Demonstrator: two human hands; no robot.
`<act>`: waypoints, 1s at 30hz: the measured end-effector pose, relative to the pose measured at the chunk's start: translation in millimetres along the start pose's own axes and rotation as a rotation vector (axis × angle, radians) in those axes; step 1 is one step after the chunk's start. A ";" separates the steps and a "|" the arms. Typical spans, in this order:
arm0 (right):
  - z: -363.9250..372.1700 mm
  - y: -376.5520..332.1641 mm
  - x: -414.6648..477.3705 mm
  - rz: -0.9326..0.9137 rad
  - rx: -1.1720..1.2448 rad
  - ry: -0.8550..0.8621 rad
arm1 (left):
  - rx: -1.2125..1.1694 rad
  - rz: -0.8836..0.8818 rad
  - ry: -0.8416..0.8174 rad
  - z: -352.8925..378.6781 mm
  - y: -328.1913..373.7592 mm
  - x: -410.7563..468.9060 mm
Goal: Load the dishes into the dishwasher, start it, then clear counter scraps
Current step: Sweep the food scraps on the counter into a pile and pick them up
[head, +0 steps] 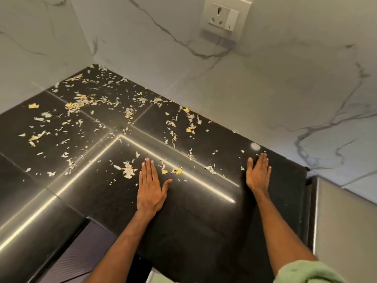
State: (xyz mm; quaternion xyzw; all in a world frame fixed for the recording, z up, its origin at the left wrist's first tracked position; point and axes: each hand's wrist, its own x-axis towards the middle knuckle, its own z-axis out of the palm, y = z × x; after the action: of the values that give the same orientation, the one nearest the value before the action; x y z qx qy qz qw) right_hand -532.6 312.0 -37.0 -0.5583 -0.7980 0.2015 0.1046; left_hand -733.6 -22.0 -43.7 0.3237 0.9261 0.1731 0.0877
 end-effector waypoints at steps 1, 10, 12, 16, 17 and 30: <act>0.1 -8.5 6.2 -0.027 0.026 -0.016 | -0.004 0.044 -0.005 -1.2 -0.7 3.5; 35.6 -95.9 -22.3 -0.550 0.167 -0.232 | -0.041 0.176 0.036 -24.3 14.5 34.8; 26.4 -76.9 -10.1 -0.382 0.258 -0.048 | -0.032 0.203 0.040 -33.5 17.3 41.1; 0.5 -9.1 41.6 -0.019 0.210 0.224 | -0.013 0.193 0.042 -45.1 13.7 48.8; -3.7 -1.8 50.4 0.006 0.204 0.206 | -0.009 0.190 0.038 -46.5 11.8 48.9; 12.0 -60.5 85.5 -0.553 0.174 -0.212 | 0.045 0.171 0.060 -60.1 0.8 53.1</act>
State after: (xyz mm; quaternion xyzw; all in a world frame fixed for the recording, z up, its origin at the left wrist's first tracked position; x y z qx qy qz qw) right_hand -619.0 371.5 -26.3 -0.2848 -0.9059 0.2898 0.1190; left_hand -790.9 -3.8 9.5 0.3981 0.9009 0.1689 0.0378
